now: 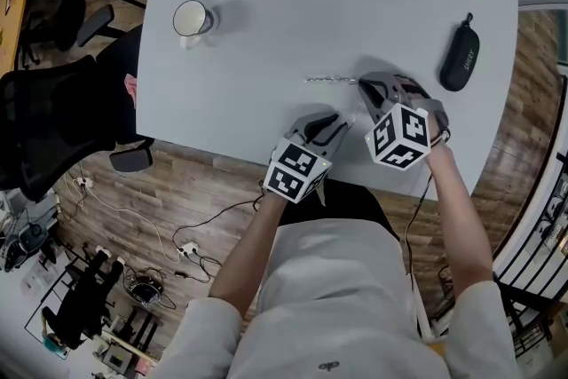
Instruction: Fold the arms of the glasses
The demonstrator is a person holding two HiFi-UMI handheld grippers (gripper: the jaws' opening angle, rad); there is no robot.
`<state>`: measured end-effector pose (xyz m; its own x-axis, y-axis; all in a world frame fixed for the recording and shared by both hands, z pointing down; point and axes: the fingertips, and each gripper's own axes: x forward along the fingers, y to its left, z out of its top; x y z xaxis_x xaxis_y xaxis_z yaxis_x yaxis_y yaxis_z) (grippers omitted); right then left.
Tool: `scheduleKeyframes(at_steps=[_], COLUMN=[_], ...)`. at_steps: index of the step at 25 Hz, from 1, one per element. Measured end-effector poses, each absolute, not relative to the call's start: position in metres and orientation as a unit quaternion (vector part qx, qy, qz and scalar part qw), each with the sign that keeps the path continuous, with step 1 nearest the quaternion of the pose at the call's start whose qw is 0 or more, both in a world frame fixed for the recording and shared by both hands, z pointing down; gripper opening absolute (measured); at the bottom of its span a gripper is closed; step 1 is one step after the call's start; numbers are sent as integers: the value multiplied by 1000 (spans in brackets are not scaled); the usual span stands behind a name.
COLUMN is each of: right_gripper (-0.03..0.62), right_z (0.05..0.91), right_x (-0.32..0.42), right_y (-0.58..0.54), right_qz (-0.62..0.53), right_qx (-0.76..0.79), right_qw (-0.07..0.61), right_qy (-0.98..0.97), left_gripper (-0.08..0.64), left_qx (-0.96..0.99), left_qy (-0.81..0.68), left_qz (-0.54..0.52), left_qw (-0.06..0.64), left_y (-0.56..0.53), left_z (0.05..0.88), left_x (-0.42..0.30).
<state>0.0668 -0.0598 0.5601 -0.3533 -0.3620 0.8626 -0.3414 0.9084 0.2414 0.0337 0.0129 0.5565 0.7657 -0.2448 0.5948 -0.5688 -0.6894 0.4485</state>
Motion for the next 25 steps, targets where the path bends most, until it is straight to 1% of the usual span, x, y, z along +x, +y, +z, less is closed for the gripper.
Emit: scheduleKeyframes(at_steps=[6, 13, 17, 25], right_gripper=[15, 15, 15, 15], right_z=[561, 561, 562, 561], right_x=[67, 69, 70, 73], right_y=[-59, -57, -55, -49], right_qz=[-8, -8, -10, -10], right_qx=[215, 214, 210, 210], right_qw=[527, 528, 529, 529], right_qy=[-822, -822, -822, -822], left_gripper=[114, 114, 69, 51], left_qx=[887, 887, 884, 884], left_qy=[-212, -201, -211, -212], left_qz=[274, 322, 338, 343], left_qw=[304, 264, 247, 237], left_y=[28, 41, 42, 45], left_z=[564, 575, 581, 581], left_x=[44, 54, 55, 52])
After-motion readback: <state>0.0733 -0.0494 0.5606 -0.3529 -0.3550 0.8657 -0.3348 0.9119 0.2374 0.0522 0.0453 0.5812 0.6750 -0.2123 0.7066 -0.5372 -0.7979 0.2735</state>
